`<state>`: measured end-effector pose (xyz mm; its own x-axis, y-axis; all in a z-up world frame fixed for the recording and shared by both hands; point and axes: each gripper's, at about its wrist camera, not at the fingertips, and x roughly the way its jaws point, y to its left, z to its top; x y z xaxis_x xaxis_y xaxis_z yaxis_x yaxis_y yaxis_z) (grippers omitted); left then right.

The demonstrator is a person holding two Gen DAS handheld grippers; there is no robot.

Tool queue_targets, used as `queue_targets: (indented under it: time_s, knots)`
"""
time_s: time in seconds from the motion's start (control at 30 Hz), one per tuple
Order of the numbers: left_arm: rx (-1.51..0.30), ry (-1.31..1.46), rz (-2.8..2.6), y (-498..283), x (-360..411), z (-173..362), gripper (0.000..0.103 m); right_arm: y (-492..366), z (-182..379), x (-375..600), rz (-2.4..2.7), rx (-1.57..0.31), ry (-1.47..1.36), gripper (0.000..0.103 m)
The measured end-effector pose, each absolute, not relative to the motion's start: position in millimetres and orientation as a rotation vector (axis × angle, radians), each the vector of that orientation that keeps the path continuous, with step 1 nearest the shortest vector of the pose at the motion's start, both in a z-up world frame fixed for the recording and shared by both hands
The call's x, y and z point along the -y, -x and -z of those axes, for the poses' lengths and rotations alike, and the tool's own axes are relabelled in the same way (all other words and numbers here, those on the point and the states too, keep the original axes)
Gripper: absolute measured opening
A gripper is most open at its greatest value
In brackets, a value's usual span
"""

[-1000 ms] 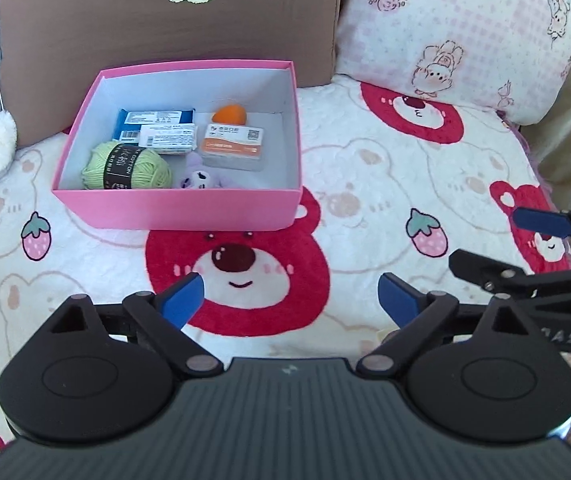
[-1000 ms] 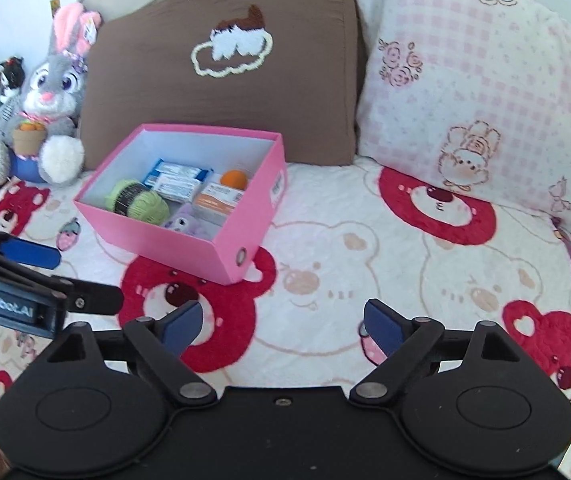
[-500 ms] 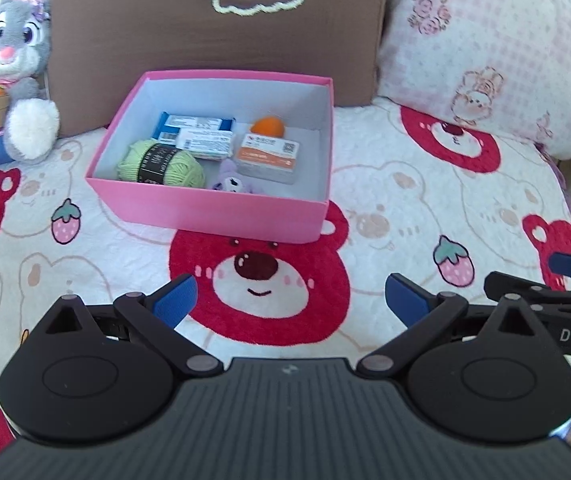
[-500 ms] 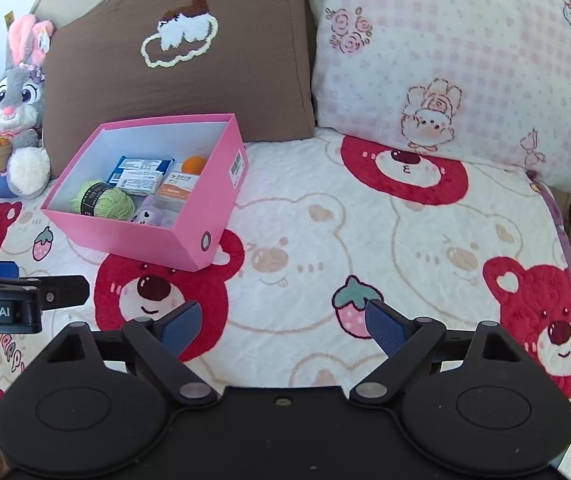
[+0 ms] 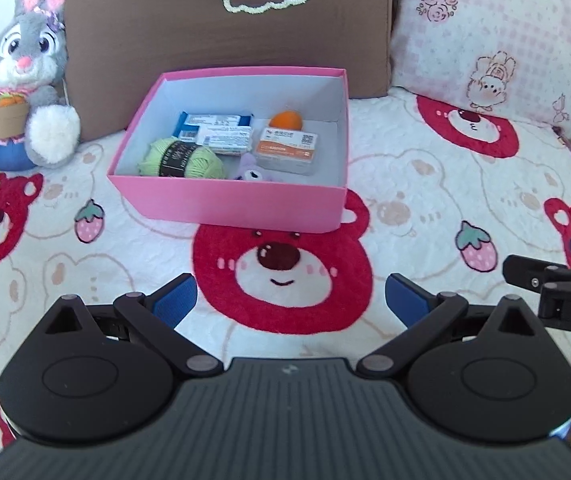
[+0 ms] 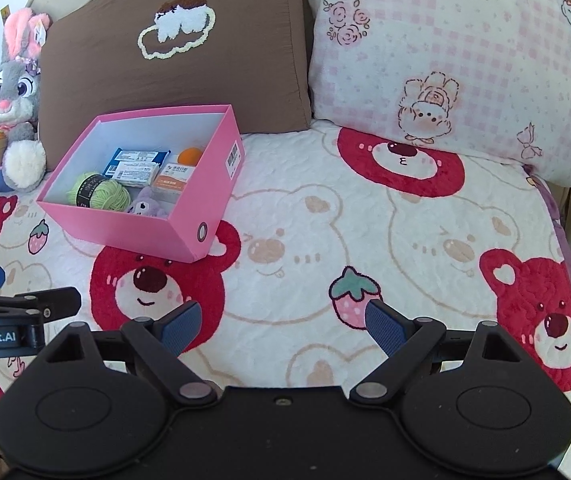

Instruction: Organize objects

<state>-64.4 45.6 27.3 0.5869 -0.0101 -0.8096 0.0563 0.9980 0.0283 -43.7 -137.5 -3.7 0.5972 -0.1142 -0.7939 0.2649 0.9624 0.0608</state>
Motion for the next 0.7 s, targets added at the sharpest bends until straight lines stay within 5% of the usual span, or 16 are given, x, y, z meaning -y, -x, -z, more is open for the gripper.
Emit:
queue_targets:
  time_s: [0.7]
  knots:
    - [-1.001,-0.101,0.040,62,-38,-23,0.102,47,5,133,0.261,-0.898,-0.098,0.091]
